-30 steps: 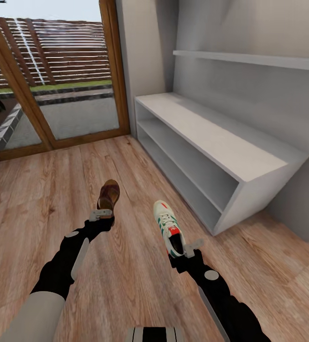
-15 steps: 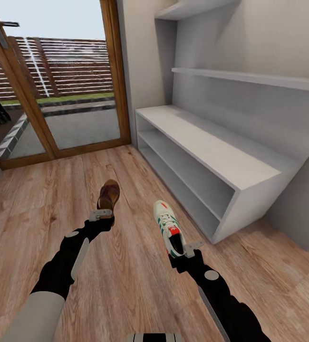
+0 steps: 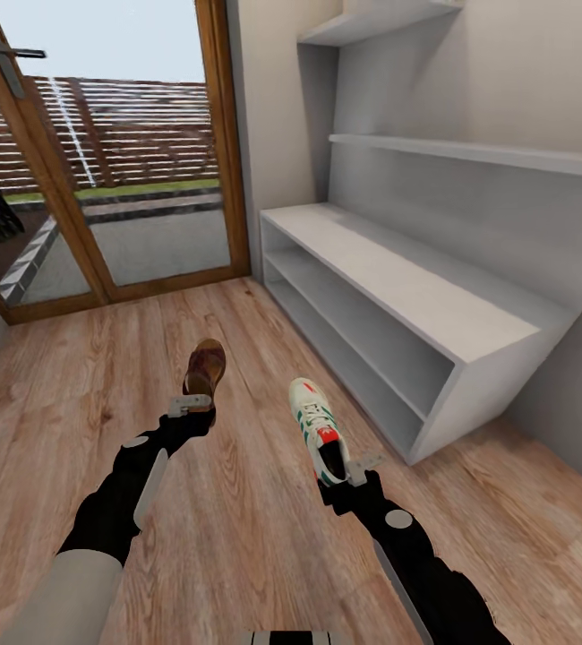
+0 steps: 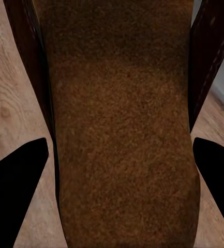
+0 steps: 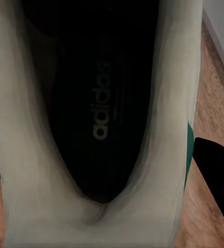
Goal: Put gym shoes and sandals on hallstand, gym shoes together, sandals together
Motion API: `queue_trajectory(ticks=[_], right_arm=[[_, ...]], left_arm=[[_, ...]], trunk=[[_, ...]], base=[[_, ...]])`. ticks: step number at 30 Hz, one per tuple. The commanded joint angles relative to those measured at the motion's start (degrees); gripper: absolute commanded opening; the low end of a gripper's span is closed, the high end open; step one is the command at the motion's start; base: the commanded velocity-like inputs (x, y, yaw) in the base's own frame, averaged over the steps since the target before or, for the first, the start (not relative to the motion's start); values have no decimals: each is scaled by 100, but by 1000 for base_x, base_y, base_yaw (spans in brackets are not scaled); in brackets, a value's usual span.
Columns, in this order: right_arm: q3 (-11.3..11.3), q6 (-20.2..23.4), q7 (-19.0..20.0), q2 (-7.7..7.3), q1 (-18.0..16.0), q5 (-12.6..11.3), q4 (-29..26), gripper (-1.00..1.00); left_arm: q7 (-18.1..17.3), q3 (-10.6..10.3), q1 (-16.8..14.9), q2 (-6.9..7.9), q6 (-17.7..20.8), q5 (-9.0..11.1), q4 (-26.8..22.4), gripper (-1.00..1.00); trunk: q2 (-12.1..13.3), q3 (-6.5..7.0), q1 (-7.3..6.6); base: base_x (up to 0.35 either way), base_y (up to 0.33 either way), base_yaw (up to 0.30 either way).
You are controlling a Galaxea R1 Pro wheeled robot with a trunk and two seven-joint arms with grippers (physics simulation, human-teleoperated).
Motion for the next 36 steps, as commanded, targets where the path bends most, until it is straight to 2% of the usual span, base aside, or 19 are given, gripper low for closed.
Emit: queue_trajectory(ticks=[1,12,27,36], right_arm=[[1,34,0,-1,-3,-4,-9,-100],[1,34,0,1,-3,-4,-9,-100],[1,34,-2,1,-3,-4,-9,-100],[1,34,-1,-3,-3,-4,-15,-100]], left_arm=[[-21,15,-1,-3,38,41,-6,-100],[-21,15,-3,-3,38,41,-6,-100],[-21,15,-2,-3,38,41,-6,-100],[-21,15,-1,-3,38,46,-6,-100]], trunk=[[-2,-5,0],[-2,1,0],[-2,120,0],[-2,129,0]], base=[[92,291,0],[146,307,0],[160,313,-59],[231,289,-8]])
